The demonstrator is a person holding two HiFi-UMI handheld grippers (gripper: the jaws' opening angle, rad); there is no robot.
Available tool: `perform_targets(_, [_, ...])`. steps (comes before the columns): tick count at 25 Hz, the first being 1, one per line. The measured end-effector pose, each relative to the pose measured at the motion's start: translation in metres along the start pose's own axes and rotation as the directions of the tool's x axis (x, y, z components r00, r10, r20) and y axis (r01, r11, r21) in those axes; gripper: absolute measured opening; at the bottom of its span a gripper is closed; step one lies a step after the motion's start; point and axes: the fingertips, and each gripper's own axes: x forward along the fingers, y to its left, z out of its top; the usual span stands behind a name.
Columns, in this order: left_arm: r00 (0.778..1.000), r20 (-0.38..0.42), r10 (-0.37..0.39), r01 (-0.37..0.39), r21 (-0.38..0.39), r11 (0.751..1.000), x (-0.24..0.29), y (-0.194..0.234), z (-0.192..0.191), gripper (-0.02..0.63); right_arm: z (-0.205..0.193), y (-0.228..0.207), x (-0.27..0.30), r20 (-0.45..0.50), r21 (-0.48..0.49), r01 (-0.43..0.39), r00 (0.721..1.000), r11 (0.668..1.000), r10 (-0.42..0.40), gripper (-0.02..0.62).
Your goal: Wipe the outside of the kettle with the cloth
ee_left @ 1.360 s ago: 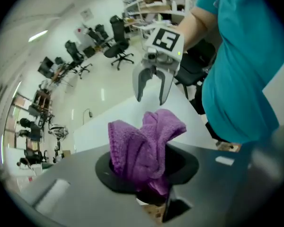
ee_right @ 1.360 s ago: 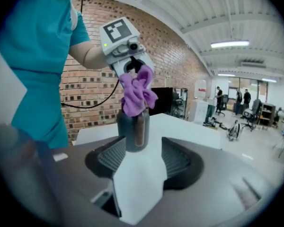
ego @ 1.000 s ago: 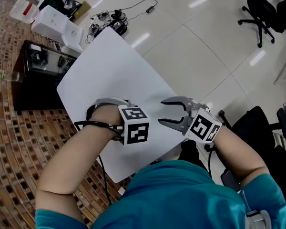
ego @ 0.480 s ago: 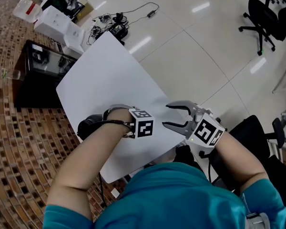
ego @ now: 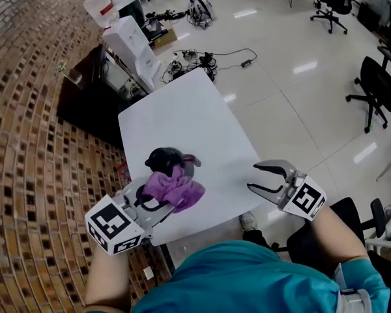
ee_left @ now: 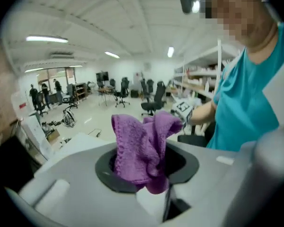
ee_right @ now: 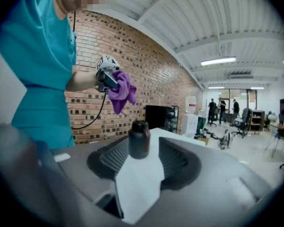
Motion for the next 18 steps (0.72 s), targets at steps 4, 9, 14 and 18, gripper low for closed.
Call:
perform_targets(4, [0.945, 0.319, 0.065, 0.02, -0.257, 0.966, -0.109, -0.071, -0.068, 0.135, 0.037, 0.103, -0.002, 0.053, 0.01, -0.033, 0.998, 0.999, 0.032, 0.158])
perform_targets(9, [0.891, 0.447, 0.087, 0.073, -0.329, 0.942, -0.198, -0.155, -0.153, 0.135, 0.091, 0.226, -0.004, 0.174, 0.199, -0.022, 0.985, 0.98, -0.013, 0.087])
perform_targets(14, [0.866, 0.45, 0.218, -0.018, -0.407, 0.913, -0.249, -0.216, -0.203, 0.137, 0.121, 0.314, -0.017, 0.165, 0.233, -0.01, 0.986, 0.972, -0.029, 0.031])
perform_targets(18, [0.849, 0.404, 0.34, -0.113, -0.491, 0.864, -0.261, -0.259, -0.23, 0.135, 0.132, 0.342, -0.054, 0.167, 0.22, -0.005, 0.985, 0.975, -0.033, 0.003])
